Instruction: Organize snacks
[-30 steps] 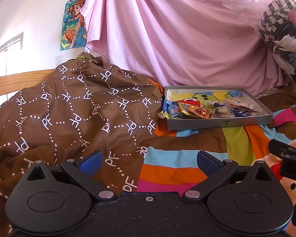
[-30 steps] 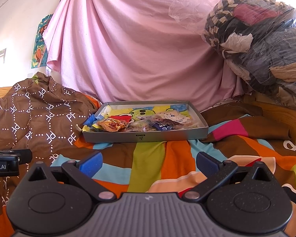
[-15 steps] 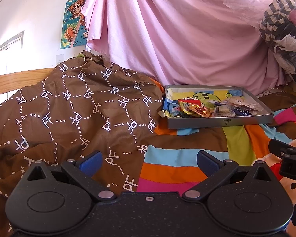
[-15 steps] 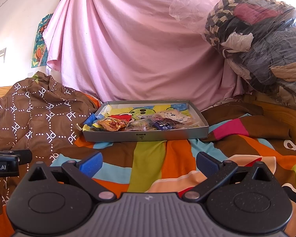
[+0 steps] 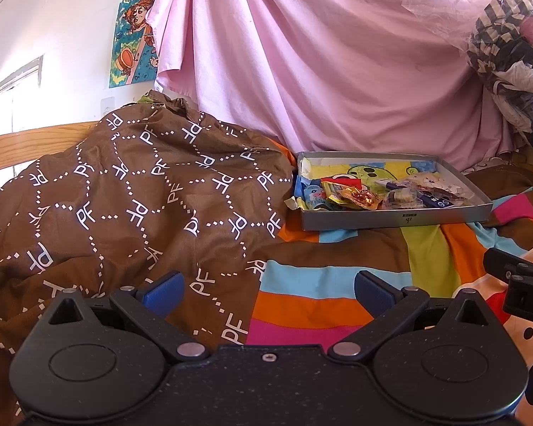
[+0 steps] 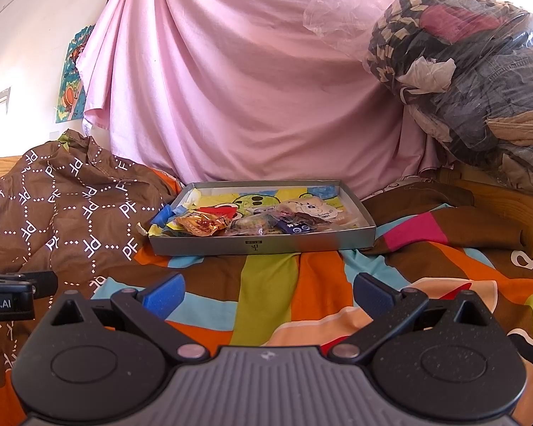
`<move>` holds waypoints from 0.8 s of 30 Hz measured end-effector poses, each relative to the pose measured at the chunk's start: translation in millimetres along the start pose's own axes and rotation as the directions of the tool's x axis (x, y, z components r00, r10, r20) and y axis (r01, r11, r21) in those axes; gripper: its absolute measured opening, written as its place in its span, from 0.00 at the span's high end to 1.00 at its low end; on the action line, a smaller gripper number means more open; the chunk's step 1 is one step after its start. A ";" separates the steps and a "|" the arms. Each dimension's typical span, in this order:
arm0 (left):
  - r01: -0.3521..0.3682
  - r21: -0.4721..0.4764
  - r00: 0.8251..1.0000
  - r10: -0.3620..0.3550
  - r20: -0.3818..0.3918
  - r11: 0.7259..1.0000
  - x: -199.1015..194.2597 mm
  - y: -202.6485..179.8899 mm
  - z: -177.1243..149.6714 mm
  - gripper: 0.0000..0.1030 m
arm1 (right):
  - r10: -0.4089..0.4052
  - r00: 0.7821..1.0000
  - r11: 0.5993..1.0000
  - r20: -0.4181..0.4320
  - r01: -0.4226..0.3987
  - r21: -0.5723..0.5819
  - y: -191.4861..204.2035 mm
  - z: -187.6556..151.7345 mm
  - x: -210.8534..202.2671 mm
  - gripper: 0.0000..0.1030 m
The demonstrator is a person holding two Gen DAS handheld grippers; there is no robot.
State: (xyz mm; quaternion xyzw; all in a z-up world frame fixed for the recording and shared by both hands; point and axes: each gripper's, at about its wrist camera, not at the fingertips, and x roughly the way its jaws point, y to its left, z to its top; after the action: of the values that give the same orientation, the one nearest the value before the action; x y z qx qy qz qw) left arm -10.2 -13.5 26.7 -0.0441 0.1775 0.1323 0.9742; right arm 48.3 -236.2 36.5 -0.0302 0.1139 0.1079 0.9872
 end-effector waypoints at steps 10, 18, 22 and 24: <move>0.002 -0.005 1.000 -0.002 -0.015 1.000 0.2 2.2 -5.5 0.01 | 0.000 1.000 1.000 0.000 0.000 0.000 -0.3 0.4 0.3 0.00; 0.012 0.032 1.000 -0.011 -0.026 0.999 -3.6 -4.9 -0.6 0.01 | 0.000 1.000 1.000 -0.003 0.000 0.001 -1.2 0.9 0.6 0.00; 0.007 0.025 1.000 -0.006 -0.023 1.000 -5.9 -6.0 2.3 0.01 | -0.004 1.000 1.000 -0.007 0.004 0.004 -0.8 0.9 0.6 0.00; 0.005 0.019 1.000 -0.004 -0.031 1.000 -5.3 -5.5 2.8 0.01 | -0.009 1.000 1.000 -0.005 0.009 0.004 -0.5 0.9 -0.4 0.00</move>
State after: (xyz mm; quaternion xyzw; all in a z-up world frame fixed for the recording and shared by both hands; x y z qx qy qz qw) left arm -12.5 -19.7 31.4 -0.0373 0.1936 0.1276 0.9720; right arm 48.2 -236.7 37.5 -0.0289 0.1166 0.1034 0.9874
